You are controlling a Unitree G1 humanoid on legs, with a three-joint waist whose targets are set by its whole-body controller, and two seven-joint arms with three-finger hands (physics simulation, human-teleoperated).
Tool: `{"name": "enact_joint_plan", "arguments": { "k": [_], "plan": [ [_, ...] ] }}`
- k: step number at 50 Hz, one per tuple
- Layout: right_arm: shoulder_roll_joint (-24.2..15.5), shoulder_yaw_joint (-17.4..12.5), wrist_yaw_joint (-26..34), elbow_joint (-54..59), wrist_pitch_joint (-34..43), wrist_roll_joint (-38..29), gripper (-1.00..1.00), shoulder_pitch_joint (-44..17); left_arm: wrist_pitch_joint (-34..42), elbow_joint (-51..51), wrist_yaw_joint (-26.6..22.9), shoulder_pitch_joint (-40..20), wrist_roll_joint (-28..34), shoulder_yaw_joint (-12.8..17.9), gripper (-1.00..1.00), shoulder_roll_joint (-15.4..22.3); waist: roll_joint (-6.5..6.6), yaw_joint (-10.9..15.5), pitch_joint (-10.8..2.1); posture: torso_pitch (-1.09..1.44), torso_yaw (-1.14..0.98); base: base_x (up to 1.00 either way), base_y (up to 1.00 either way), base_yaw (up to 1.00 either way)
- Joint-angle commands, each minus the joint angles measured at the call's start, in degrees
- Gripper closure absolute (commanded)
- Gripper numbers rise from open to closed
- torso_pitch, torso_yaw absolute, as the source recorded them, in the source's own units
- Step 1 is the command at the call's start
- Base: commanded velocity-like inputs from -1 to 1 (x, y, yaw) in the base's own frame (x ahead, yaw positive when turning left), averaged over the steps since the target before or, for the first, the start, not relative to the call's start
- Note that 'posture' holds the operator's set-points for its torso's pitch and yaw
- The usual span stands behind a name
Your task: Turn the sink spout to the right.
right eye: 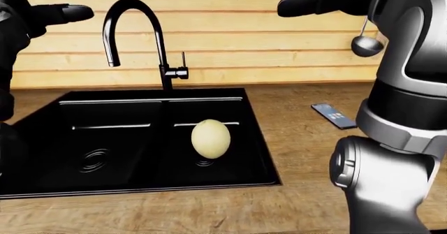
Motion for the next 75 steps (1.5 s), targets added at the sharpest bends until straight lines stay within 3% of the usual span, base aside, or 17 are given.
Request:
{"name": "enact_joint_plan", "arguments": {
  "k": [1, 14, 47, 59, 75],
  "plan": [
    [-0.6, -0.3, -0.2, -0.7, -1.7, -0.2, -1.0, -2.1, -3.6, -0.6, 0.9, -2.3, 0.5, 0.0, -1.0, 0.4, 0.15, 0.0, -0.73, -0.45, 0.0, 0.0, 0.0, 0.0],
    [-0.4, -0.6, 0.1, -1.0, -1.5, -0.5, -1.0, -2.1, -7.9, 5.9, 5.0, 1.0, 1.6, 1.4, -1.0, -1.1, 0.23, 0.0, -0.77, -0.45, 0.0, 0.0, 0.0, 0.0],
    [-0.8, -1.7, -1.4, -1.9, -0.5, 1.6, -1.0, -1.5, -9.2, 7.2, 6.6, 3.8, 2.9, 1.2, -1.0, -7.8, -0.13, 0.2, -0.97, -0.45, 0.0, 0.0, 0.0, 0.0],
    [-0.8, -0.4, -1.6, -0.7, -1.3, 1.3, -1.0, -2.0, -9.2, 7.1, 6.4, 3.4, 3.0, 0.5, -1.0, -10.3, -0.21, 0.0, -1.12, -0.45, 0.0, 0.0, 0.0, 0.0],
    [-1.2, -0.9, -0.7, -2.0, -0.4, 0.5, -1.0, -1.2, -6.9, 5.6, 5.3, -0.4, 3.1, -1.3, -1.0, -15.3, -0.77, 0.3, -1.07, -0.45, 0.0, 0.0, 0.0, 0.0]
  ]
}}
